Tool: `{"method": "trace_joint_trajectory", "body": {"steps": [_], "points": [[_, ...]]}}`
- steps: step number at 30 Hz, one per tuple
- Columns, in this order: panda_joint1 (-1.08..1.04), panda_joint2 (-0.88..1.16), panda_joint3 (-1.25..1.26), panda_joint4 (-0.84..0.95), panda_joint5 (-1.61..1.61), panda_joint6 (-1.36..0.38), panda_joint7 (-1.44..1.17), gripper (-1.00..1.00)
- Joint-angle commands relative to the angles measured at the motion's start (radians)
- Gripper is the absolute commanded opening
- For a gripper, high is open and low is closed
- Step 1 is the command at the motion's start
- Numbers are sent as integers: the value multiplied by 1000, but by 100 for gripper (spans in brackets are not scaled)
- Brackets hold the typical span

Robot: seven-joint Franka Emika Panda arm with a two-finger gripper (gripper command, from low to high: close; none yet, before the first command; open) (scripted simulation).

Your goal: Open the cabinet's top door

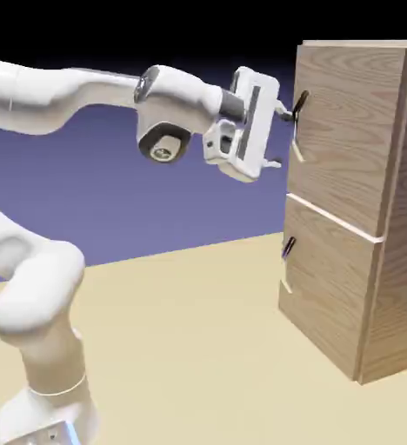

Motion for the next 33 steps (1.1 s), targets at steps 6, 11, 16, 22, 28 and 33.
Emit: {"method": "trace_joint_trajectory", "body": {"steps": [6,11,16,22,28,33], "points": [[-123,-58,127,67,261,-12,179,0],[-226,-106,232,123,479,-22,328,0],[-329,-154,338,179,696,-32,477,0],[-452,-212,465,247,957,-45,655,0],[-576,-270,592,314,1218,-57,834,0],[-678,-318,697,370,1435,-67,983,0]]}}
